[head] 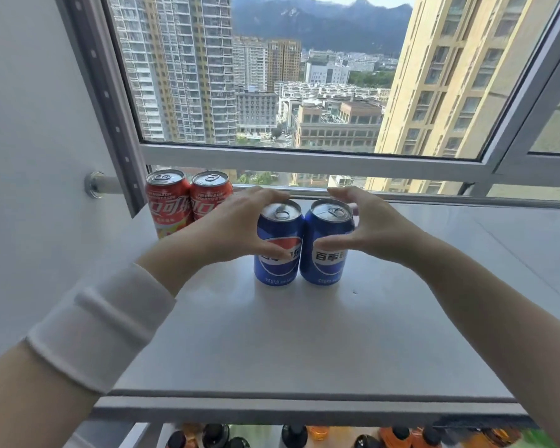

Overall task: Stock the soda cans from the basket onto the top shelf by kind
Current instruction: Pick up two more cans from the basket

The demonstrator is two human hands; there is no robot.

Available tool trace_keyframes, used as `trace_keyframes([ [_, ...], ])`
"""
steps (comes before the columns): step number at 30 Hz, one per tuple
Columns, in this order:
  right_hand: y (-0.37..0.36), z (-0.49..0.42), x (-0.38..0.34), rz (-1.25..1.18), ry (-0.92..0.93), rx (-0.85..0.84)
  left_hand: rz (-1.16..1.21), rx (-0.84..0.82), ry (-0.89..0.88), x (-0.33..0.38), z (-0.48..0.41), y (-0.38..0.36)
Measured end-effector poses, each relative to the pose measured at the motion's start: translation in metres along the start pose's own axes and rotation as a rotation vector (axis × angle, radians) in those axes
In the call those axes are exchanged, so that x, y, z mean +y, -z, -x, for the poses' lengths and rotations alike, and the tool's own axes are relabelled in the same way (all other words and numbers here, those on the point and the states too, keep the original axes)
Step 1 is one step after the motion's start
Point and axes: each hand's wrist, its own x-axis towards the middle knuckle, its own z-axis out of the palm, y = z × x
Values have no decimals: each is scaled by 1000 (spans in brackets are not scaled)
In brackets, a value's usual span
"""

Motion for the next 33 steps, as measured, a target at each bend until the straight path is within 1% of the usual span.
trace_keyframes([
  [3, 0, -6, -5, 74, -9, 1, -19, -11, 2, 1, -6, 3],
  [8, 7, -19, -8, -5, -51, 9, -33, -41, -27, 1, -20, 12],
  [12, 9, -38, -9, -2, -51, 53, -113, -53, -36, -6, -41, 18],
  [14, 8, -48, -9, -18, -64, 62, -141, -58, -27, -12, -50, 22],
  [20, -2, -69, -9, -56, -96, 70, -128, -88, 29, -27, -68, 35],
  [25, -11, -78, -5, -108, -115, 45, -162, -112, 37, -36, -71, 34],
  [33, -17, -87, -6, -111, -130, 21, -164, -137, 63, -46, -72, 37],
])
